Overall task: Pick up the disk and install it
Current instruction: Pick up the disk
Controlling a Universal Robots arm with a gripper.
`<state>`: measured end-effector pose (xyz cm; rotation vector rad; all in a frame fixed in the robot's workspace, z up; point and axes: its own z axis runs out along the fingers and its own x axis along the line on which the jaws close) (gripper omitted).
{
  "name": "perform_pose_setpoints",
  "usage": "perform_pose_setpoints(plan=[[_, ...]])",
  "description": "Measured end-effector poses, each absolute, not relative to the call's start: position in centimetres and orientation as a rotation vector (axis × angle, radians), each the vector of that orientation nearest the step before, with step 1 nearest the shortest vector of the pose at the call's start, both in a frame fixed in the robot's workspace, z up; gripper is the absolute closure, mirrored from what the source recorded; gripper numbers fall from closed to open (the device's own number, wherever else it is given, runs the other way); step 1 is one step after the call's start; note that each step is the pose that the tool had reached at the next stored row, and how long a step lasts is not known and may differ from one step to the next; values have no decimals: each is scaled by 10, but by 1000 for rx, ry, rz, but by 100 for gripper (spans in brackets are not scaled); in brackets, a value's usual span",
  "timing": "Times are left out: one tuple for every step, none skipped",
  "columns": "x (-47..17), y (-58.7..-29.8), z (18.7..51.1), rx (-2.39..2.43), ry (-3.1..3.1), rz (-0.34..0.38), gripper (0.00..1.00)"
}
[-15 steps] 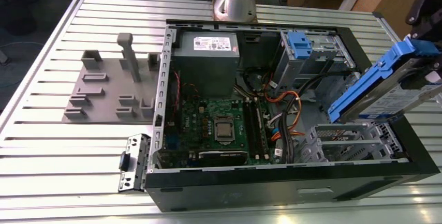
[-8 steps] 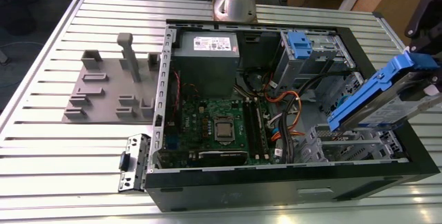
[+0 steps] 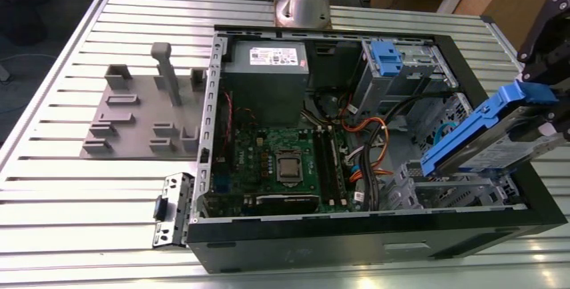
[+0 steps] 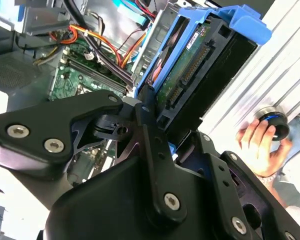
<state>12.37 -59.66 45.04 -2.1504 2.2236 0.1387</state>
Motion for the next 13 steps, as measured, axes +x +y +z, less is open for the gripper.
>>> perform_pose_setpoints(plan=[[124, -597, 450, -2145, 2229, 139, 64], [124, -597, 450, -2144, 2229, 139, 64], [124, -597, 450, -2144, 2229, 138, 64], [124, -597, 450, -2144, 2229, 138, 64], [124, -597, 450, -2144, 2229, 138, 64], [124, -597, 450, -2144, 2229, 138, 64], [124, -597, 450, -2144, 2229, 138, 64], [124, -597, 450, -2144, 2229, 138, 64], [124, -597, 450, -2144, 2229, 138, 64], [124, -597, 450, -2144, 2229, 138, 64], [124, -597, 450, -2144, 2229, 138, 64], [124, -597, 450, -2144, 2229, 138, 64], [124, -597, 450, -2144, 2229, 138, 64]])
